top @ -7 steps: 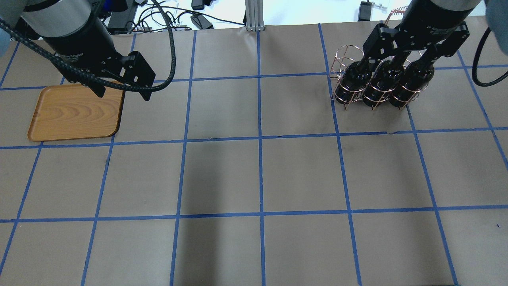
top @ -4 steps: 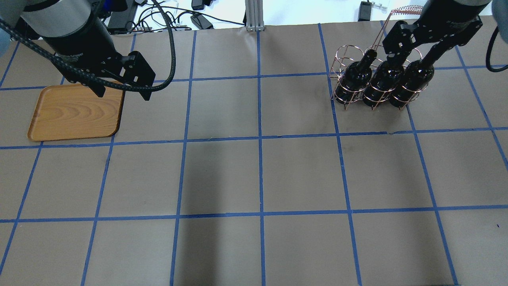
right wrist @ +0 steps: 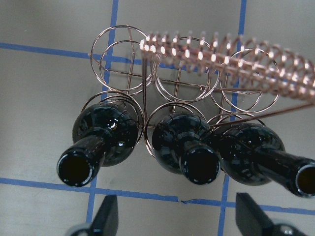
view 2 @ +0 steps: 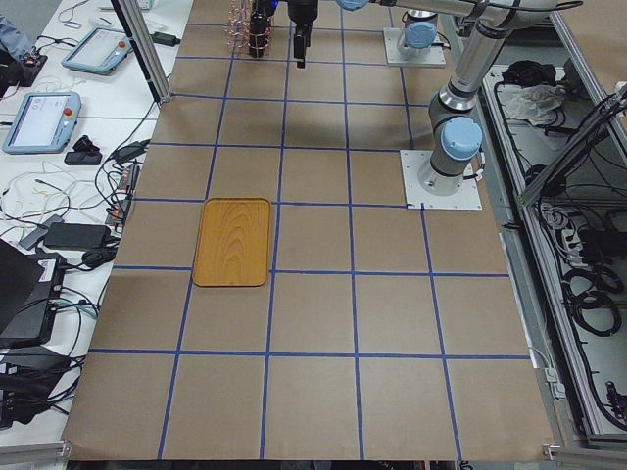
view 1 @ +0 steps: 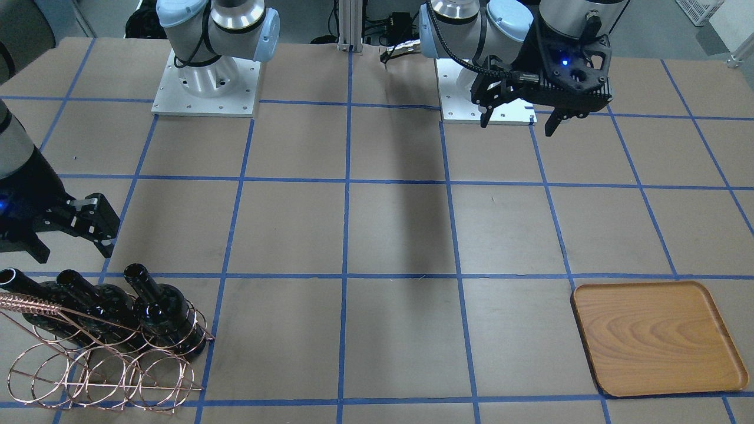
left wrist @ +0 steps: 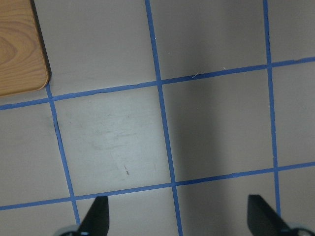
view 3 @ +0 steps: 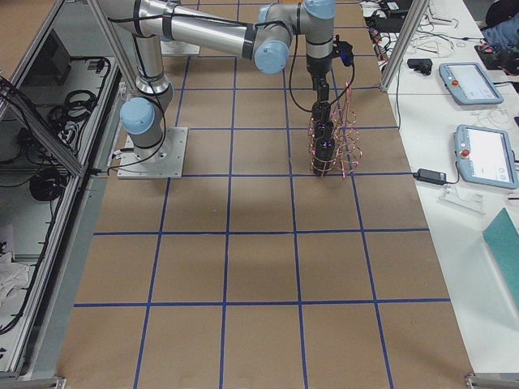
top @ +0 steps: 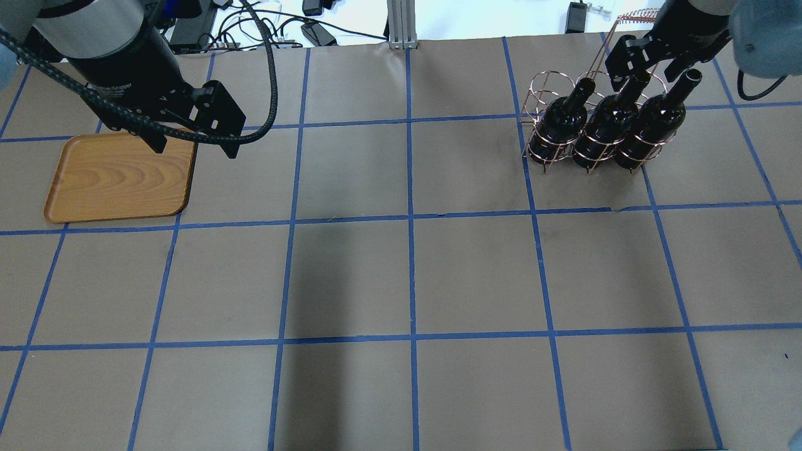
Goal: Take wine from basket and place on tray
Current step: 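Close the right gripper on the neck of the middle dark bottle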
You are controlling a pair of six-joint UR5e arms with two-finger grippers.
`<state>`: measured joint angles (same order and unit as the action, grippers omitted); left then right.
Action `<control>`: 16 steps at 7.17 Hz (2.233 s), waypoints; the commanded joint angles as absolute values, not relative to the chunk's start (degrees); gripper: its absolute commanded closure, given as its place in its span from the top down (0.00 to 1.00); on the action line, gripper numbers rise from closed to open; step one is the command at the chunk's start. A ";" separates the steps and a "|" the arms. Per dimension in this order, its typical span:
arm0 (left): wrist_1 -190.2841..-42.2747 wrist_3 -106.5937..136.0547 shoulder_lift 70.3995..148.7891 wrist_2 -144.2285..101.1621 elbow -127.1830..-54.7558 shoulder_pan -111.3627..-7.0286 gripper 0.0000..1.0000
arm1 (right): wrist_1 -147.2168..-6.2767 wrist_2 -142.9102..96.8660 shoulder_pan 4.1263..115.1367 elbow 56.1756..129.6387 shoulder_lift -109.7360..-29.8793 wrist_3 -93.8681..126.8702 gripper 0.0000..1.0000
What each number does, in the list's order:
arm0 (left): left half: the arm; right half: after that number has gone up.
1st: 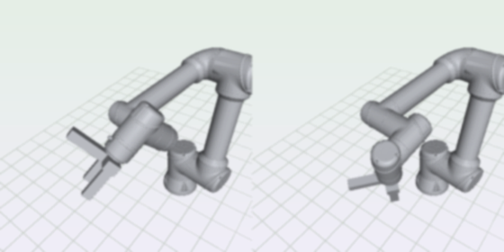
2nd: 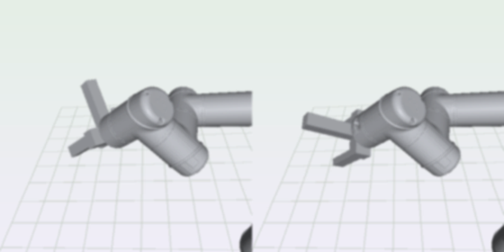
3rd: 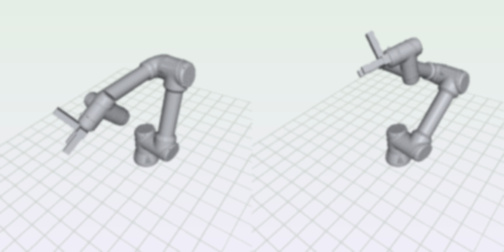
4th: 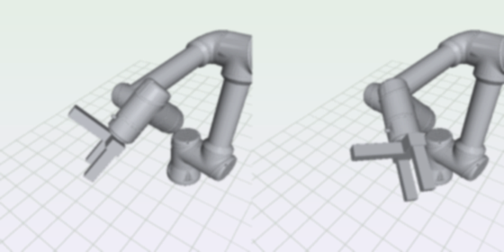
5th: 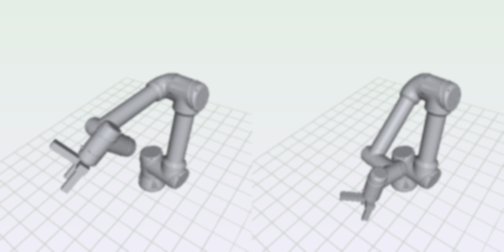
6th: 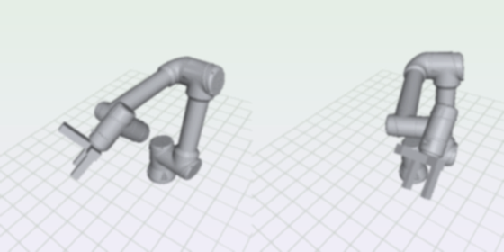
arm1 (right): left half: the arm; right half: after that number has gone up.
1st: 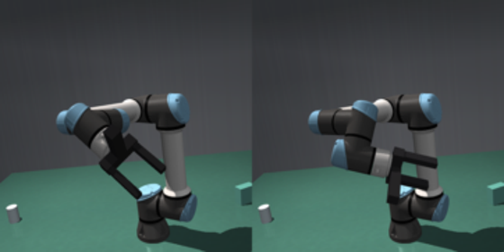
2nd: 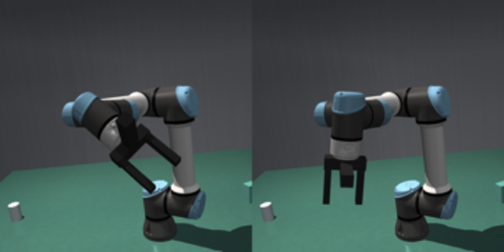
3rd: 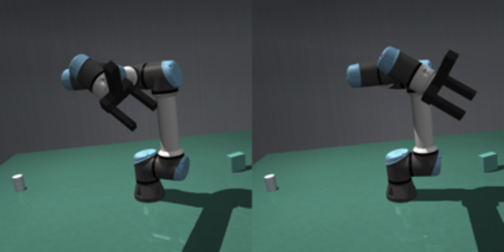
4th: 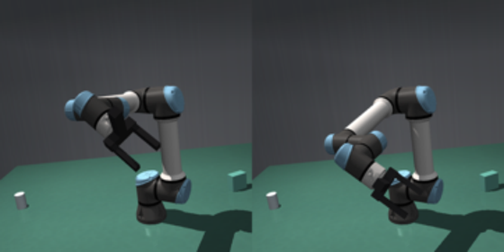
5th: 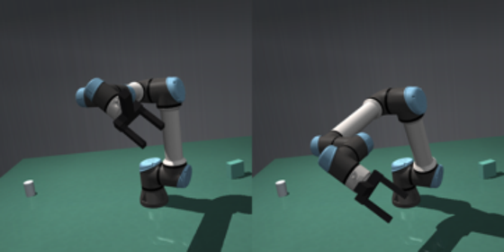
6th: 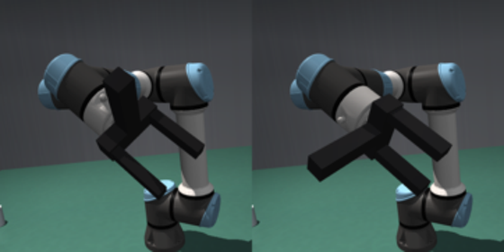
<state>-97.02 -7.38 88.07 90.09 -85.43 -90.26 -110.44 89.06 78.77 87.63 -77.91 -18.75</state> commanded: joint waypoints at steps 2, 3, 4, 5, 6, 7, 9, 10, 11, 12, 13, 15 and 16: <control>-96.94 -7.29 88.07 90.09 -85.43 -90.26 1.00 | -114.70 89.64 78.75 87.71 -74.97 -19.60 0.80; -97.03 -7.29 88.07 90.09 -85.43 -90.26 1.00 | -114.70 89.74 78.75 87.71 -74.54 -19.60 0.73; -97.03 -7.29 88.07 90.09 -85.43 -90.26 1.00 | -114.70 89.82 78.75 87.71 -74.18 -19.51 0.72; -97.03 -7.38 88.07 90.09 -85.43 -90.26 1.00 | -114.70 89.91 78.75 87.71 -74.01 -19.51 0.72; -97.03 -7.38 88.07 90.09 -85.43 -90.26 1.00 | -114.61 89.91 78.75 87.80 -73.83 -19.51 0.70; -97.03 -7.38 88.07 90.09 -85.52 -90.26 1.00 | -114.35 90.09 78.75 87.80 -73.83 -19.51 0.70; -97.03 -7.38 88.07 90.09 -85.52 -90.26 1.00 | -114.08 90.00 78.75 88.59 -73.74 -19.51 0.63; -97.03 -7.30 88.07 90.09 -85.52 -90.26 1.00 | -113.91 90.09 78.75 88.68 -73.74 -19.60 0.54; -97.03 -7.29 88.07 90.09 -85.52 -90.26 1.00 | -113.12 90.09 78.75 88.68 -73.74 -19.60 0.44; -97.03 -7.38 88.07 90.09 -85.52 -90.26 1.00 | -112.07 90.09 78.75 88.68 -73.83 -19.51 0.40; -97.03 -7.30 88.07 90.09 -85.52 -90.26 1.00 | -111.80 90.70 78.75 88.68 -73.83 -19.51 0.44; -97.03 -7.38 88.07 90.09 -85.52 -90.26 1.00 | -111.62 91.49 78.75 88.59 -73.83 -19.51 0.28; -97.03 -7.38 88.07 90.09 -85.52 -90.26 1.00 | -111.62 91.49 78.75 88.33 -73.83 -19.51 0.04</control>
<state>-97.03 -7.38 88.07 90.09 -85.52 -90.26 -111.69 91.40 78.75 88.56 -73.82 -19.51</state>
